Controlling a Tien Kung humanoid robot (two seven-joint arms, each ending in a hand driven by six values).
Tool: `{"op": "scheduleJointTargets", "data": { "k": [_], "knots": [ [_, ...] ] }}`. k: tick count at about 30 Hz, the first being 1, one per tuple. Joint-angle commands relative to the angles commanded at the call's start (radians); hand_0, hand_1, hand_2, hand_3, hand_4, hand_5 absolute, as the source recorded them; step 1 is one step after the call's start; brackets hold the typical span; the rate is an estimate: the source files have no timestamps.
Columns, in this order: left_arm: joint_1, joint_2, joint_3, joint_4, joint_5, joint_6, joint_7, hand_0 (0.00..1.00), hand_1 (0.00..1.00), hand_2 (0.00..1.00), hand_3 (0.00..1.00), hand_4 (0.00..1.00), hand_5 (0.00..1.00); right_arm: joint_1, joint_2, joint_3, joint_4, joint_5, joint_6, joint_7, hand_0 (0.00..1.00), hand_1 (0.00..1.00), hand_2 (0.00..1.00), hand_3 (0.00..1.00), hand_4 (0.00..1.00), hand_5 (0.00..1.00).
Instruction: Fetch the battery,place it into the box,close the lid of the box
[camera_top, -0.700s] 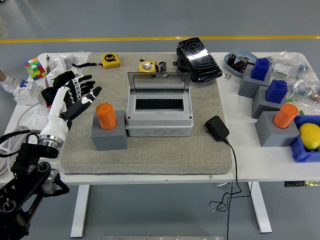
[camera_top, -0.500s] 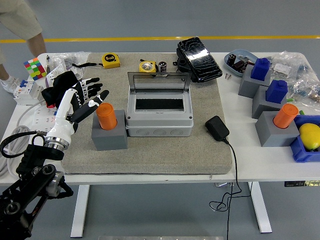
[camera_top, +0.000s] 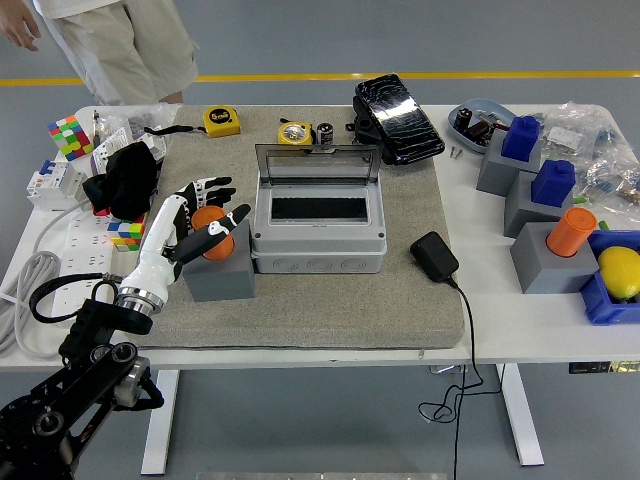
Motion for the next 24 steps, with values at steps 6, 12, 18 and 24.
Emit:
{"op": "scheduleJointTargets", "data": {
  "k": [6, 12, 18, 24],
  "knots": [
    [-0.002, -0.005, 0.023, 0.01, 0.017, 0.009, 0.01, 0.757, 0.75, 0.722, 0.716, 0.998, 0.28, -0.001, 0.001, -0.001, 0.001, -0.001, 0.0, 0.0, 0.623, 0.643, 0.668, 0.57, 0.981, 0.528],
    [-0.01, -0.015, 0.039, 0.016, 0.029, 0.025, 0.011, 0.709, 0.684, 0.661, 0.597, 0.998, 0.186, 0.0, 0.001, 0.0, 0.001, -0.001, 0.0, 0.0, 0.623, 0.643, 0.668, 0.57, 0.982, 0.528],
    [-0.021, -0.023, 0.048, 0.027, 0.017, 0.046, -0.005, 0.651, 0.6, 0.492, 0.484, 0.998, 0.08, 0.001, 0.0, 0.002, 0.0, -0.002, 0.0, -0.001, 0.623, 0.644, 0.668, 0.57, 0.982, 0.528],
    [-0.029, -0.032, 0.055, 0.039, 0.001, 0.059, -0.022, 0.458, 0.414, 0.372, 0.394, 0.998, 0.002, 0.0, 0.002, -0.001, 0.0, -0.001, 0.0, -0.001, 0.623, 0.643, 0.668, 0.57, 0.982, 0.527]
  ]
}}
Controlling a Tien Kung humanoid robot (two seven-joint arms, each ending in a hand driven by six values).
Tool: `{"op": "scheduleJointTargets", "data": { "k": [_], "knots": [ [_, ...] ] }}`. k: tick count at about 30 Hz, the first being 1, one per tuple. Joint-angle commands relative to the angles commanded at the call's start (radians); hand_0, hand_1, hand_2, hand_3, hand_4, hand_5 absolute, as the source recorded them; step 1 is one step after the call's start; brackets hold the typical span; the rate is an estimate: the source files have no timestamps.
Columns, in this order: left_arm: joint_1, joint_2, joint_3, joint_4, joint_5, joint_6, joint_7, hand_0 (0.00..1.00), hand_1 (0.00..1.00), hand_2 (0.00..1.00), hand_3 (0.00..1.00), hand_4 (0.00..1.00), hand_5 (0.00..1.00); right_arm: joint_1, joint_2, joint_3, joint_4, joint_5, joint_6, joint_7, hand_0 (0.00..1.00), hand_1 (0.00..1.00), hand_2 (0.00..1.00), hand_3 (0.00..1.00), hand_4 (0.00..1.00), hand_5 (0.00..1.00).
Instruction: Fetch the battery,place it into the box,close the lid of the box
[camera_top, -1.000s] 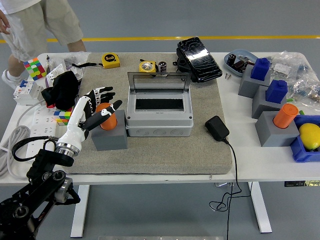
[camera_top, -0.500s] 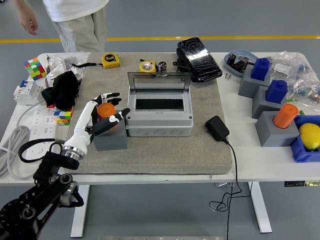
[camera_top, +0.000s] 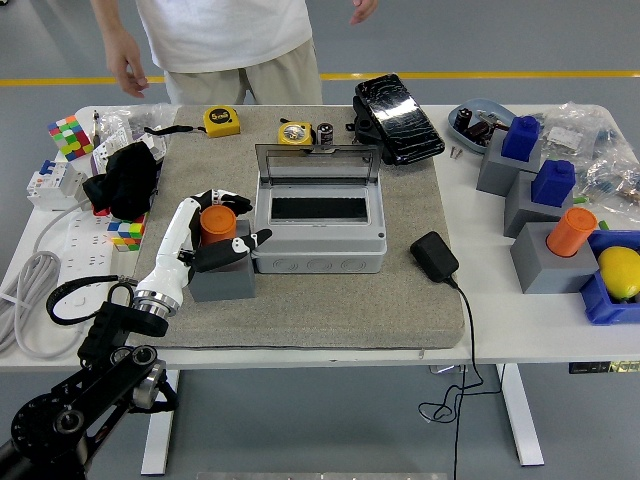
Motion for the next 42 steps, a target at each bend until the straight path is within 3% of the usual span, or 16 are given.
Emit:
{"op": "scheduleJointTargets", "data": {
  "k": [3, 4, 9, 10, 15, 16, 22, 29, 35, 39, 40, 42],
  "knots": [
    [-0.007, -0.005, 0.003, 0.011, -0.02, 0.008, -0.017, 0.458, 0.414, 0.372, 0.394, 0.998, 0.002, 0.0, 0.0, -0.001, 0.0, 0.0, 0.0, 0.0, 0.623, 0.643, 0.668, 0.57, 0.982, 0.527],
    [-0.011, -0.008, 0.002, 0.016, -0.029, 0.009, -0.024, 0.294, 0.232, 0.211, 0.23, 0.627, 0.002, 0.001, 0.0, -0.001, 0.0, 0.0, 0.0, 0.0, 0.623, 0.643, 0.668, 0.57, 0.982, 0.526],
    [-0.022, -0.019, 0.003, 0.022, -0.064, 0.014, -0.052, 0.294, 0.232, 0.211, 0.23, 0.627, 0.002, 0.003, -0.001, 0.0, 0.0, 0.0, -0.001, 0.001, 0.623, 0.643, 0.668, 0.57, 0.982, 0.526],
    [-0.024, -0.02, 0.003, 0.023, -0.069, 0.014, -0.055, 0.243, 0.143, 0.147, 0.195, 0.498, 0.002, 0.004, -0.001, 0.0, 0.0, 0.0, -0.001, 0.001, 0.623, 0.643, 0.668, 0.57, 0.982, 0.526],
    [-0.032, -0.028, 0.006, 0.026, -0.094, 0.014, -0.073, 0.243, 0.143, 0.147, 0.195, 0.498, 0.002, 0.003, 0.0, 0.0, 0.0, 0.0, -0.003, 0.002, 0.623, 0.643, 0.668, 0.57, 0.982, 0.526],
    [-0.033, -0.029, 0.006, 0.027, -0.096, 0.014, -0.075, 0.188, 0.096, 0.11, 0.199, 0.498, 0.002, 0.003, 0.001, -0.001, 0.0, 0.001, -0.003, 0.002, 0.623, 0.643, 0.668, 0.57, 0.982, 0.526],
    [-0.04, -0.039, 0.005, 0.034, -0.106, 0.014, -0.085, 0.162, 0.073, 0.093, 0.192, 0.502, 0.002, 0.003, 0.002, -0.002, 0.0, 0.0, -0.004, 0.005, 0.623, 0.643, 0.668, 0.57, 0.982, 0.525],
    [-0.042, -0.036, -0.003, 0.017, -0.066, 0.007, -0.062, 0.14, 0.056, 0.081, 0.172, 0.515, 0.002, 0.003, 0.002, -0.003, 0.0, 0.003, -0.006, 0.009, 0.623, 0.643, 0.667, 0.57, 0.983, 0.525],
    [-0.032, -0.018, -0.034, -0.048, 0.04, -0.022, 0.016, 0.134, 0.049, 0.081, 0.17, 0.543, 0.002, 0.002, 0.002, -0.001, 0.0, 0.002, -0.006, 0.009, 0.623, 0.643, 0.668, 0.57, 0.983, 0.525],
    [-0.041, 0.005, -0.053, -0.118, 0.141, -0.045, 0.098, 0.134, 0.049, 0.081, 0.17, 0.543, 0.002, 0.001, 0.001, -0.002, 0.0, 0.002, -0.006, 0.008, 0.623, 0.643, 0.668, 0.57, 0.983, 0.525],
    [-0.049, 0.013, -0.052, -0.135, 0.167, -0.05, 0.123, 0.129, 0.046, 0.08, 0.183, 0.604, 0.002, 0.001, 0.001, -0.002, 0.0, 0.002, -0.006, 0.009, 0.623, 0.643, 0.667, 0.57, 0.983, 0.525],
    [-0.077, 0.029, -0.037, -0.171, 0.228, -0.053, 0.186, 0.129, 0.046, 0.08, 0.183, 0.604, 0.002, 0.0, 0.001, -0.003, 0.0, 0.002, -0.006, 0.009, 0.623, 0.643, 0.667, 0.57, 0.983, 0.525]
  ]
}}
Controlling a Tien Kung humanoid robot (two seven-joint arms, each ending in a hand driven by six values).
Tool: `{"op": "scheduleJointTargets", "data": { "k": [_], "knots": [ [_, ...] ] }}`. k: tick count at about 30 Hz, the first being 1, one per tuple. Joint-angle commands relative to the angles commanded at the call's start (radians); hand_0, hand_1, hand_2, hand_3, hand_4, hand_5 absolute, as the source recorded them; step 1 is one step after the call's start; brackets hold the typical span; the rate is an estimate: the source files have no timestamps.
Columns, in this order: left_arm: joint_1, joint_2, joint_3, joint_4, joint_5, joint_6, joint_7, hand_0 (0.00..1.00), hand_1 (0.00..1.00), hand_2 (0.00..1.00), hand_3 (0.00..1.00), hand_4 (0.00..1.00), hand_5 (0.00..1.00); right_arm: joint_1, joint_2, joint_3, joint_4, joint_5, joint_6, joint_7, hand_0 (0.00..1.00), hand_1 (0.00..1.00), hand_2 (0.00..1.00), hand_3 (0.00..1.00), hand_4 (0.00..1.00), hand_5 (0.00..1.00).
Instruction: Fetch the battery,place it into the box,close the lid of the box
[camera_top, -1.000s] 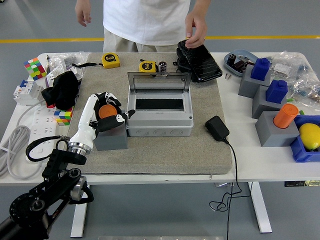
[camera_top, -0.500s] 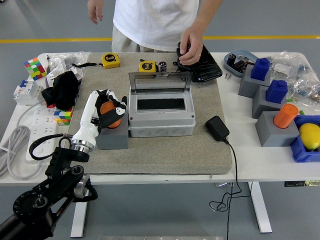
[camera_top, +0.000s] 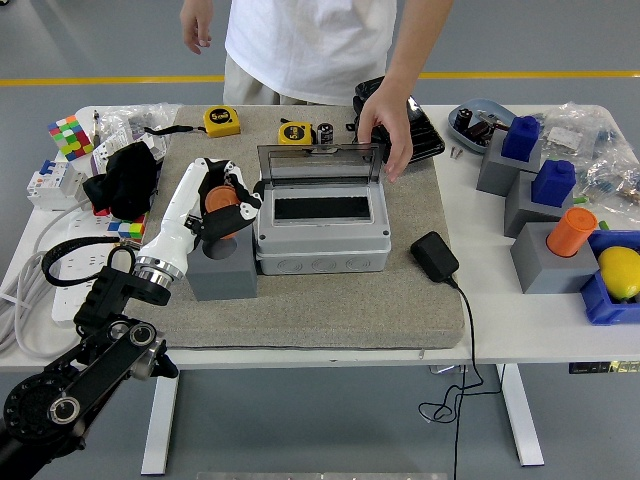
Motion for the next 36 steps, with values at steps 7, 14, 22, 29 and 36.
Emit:
{"op": "scheduleJointTargets", "data": {
  "k": [7, 14, 22, 29, 36],
  "knots": [
    [-0.183, 0.008, 0.146, -0.002, 0.176, -0.017, 0.202, 0.126, 0.043, 0.08, 0.2, 0.72, 0.002, 0.002, 0.0, -0.002, 0.001, 0.002, -0.001, 0.001, 0.623, 0.643, 0.667, 0.57, 0.983, 0.526],
    [-0.344, -0.043, 0.286, 0.084, 0.263, -0.045, 0.336, 0.126, 0.041, 0.082, 0.194, 0.878, 0.002, 0.002, 0.001, -0.006, 0.001, 0.004, -0.002, 0.001, 0.623, 0.643, 0.667, 0.57, 0.983, 0.525],
    [-0.474, -0.103, 0.398, 0.189, 0.247, -0.075, 0.421, 0.126, 0.041, 0.086, 0.212, 0.935, 0.019, -0.001, 0.002, -0.02, -0.001, 0.01, -0.001, 0.001, 0.623, 0.643, 0.667, 0.569, 0.982, 0.525],
    [-0.558, -0.172, 0.486, 0.308, 0.212, -0.081, 0.485, 0.123, 0.037, 0.095, 0.308, 0.986, 0.079, 0.005, 0.002, -0.023, 0.001, 0.011, -0.003, 0.002, 0.623, 0.642, 0.665, 0.569, 0.982, 0.525],
    [-0.583, -0.186, 0.51, 0.384, 0.187, -0.081, 0.508, 0.12, 0.04, 0.102, 0.32, 0.994, 0.112, 0.004, -0.002, -0.028, 0.0, 0.014, -0.003, 0.0, 0.623, 0.642, 0.666, 0.569, 0.982, 0.524]
  ]
}}
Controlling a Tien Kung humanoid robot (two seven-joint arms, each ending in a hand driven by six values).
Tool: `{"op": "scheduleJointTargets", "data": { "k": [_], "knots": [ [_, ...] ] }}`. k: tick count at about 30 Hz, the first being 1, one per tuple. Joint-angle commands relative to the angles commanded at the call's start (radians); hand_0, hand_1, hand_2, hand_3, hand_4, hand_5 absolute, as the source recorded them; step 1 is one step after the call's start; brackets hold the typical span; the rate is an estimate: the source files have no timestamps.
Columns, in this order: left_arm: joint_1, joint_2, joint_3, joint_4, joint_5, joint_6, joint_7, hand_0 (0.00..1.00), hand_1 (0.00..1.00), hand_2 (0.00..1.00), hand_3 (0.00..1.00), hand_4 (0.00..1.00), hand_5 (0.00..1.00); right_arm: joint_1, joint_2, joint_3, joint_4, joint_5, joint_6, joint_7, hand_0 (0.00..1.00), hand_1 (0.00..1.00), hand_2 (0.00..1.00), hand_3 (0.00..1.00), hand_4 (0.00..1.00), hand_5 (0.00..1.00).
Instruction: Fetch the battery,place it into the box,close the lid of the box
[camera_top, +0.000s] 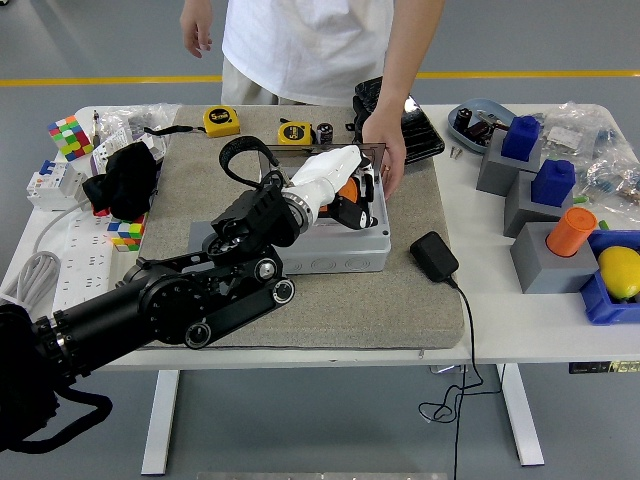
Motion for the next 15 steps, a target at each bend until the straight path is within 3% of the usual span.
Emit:
{"op": "scheduleJointTargets", "data": {
  "k": [4, 5, 6, 10, 11, 15],
  "knots": [
    [0.005, 0.0, 0.001, 0.006, 0.0, -0.001, 0.001, 0.12, 0.04, 0.102, 0.32, 0.994, 0.112, 0.0, 0.0, -0.001, 0.001, 0.0, 0.0, 0.0, 0.623, 0.642, 0.666, 0.569, 0.982, 0.524],
    [0.006, 0.0, 0.001, 0.007, 0.001, 0.001, -0.003, 0.136, 0.122, 0.174, 0.401, 0.998, 0.166, 0.0, 0.0, -0.001, 0.001, -0.001, 0.0, 0.0, 0.623, 0.642, 0.666, 0.569, 0.982, 0.524],
    [0.008, 0.0, 0.0, 0.007, 0.0, 0.003, -0.006, 0.136, 0.122, 0.174, 0.401, 0.998, 0.166, 0.0, 0.001, 0.0, 0.001, -0.002, 0.0, 0.001, 0.623, 0.642, 0.666, 0.569, 0.982, 0.524],
    [0.013, 0.0, 0.0, 0.006, -0.014, 0.023, -0.054, 0.136, 0.122, 0.174, 0.401, 0.998, 0.166, 0.002, 0.001, -0.001, 0.002, -0.003, 0.0, 0.001, 0.623, 0.642, 0.666, 0.569, 0.982, 0.524],
    [0.013, 0.0, -0.001, 0.006, -0.016, 0.03, -0.065, 0.228, 0.356, 0.344, 0.46, 0.998, 0.205, 0.002, 0.001, 0.0, 0.003, -0.003, 0.0, 0.002, 0.623, 0.643, 0.666, 0.569, 0.982, 0.523],
    [0.014, 0.0, -0.004, 0.005, -0.017, 0.054, -0.1, 0.228, 0.356, 0.344, 0.46, 0.998, 0.205, 0.002, 0.002, 0.001, 0.003, -0.003, 0.0, 0.002, 0.623, 0.643, 0.666, 0.569, 0.982, 0.523]
  ]
}}
